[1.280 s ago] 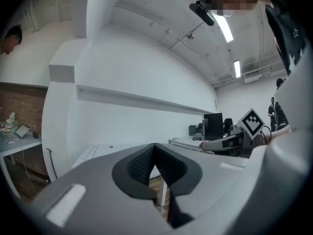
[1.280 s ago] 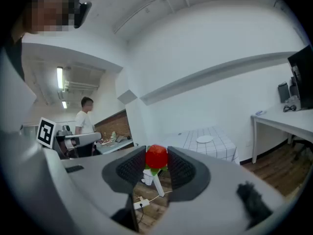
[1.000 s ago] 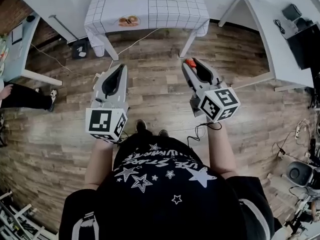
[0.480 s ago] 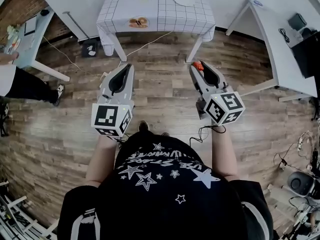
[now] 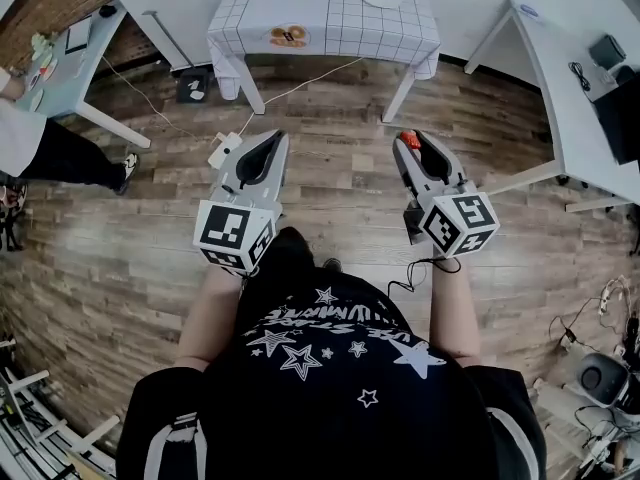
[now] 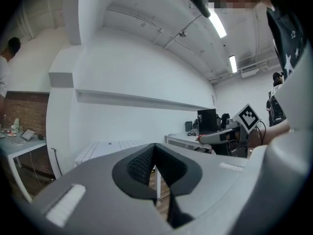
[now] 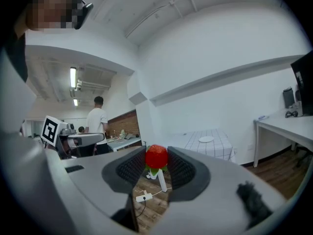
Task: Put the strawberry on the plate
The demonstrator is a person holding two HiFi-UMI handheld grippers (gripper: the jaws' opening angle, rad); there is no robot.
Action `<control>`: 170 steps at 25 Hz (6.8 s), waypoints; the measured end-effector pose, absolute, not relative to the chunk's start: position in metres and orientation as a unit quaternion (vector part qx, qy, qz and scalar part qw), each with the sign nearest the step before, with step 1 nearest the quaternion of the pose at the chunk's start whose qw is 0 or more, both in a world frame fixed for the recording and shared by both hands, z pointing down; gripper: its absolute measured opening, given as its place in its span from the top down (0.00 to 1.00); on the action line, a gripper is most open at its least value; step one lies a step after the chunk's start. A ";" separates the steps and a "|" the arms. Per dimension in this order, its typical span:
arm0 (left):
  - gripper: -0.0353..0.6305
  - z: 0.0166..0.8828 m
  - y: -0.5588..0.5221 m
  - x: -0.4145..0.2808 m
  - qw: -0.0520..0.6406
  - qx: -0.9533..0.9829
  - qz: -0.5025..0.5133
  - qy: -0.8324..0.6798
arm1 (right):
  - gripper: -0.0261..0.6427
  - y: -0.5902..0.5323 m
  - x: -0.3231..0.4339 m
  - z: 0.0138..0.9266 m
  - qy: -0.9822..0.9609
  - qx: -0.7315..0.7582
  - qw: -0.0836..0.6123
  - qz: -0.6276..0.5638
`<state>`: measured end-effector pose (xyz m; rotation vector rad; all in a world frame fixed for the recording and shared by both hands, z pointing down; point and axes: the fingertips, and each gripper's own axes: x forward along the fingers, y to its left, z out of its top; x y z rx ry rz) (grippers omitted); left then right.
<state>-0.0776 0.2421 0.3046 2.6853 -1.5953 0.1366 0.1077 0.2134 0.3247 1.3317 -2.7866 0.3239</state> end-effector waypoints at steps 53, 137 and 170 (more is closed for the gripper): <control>0.93 0.356 -0.078 -0.187 0.053 0.880 0.030 -0.472 | 0.74 -0.061 0.028 0.356 -0.849 0.505 0.068 0.141; 0.93 0.458 -0.465 -0.066 0.125 0.876 0.142 -0.444 | 0.74 -0.477 0.105 0.532 -0.820 0.470 0.246 0.213; 0.93 0.466 -0.473 -0.057 0.140 0.883 0.160 -0.418 | 0.73 -0.497 0.100 0.572 -0.806 0.450 0.319 0.217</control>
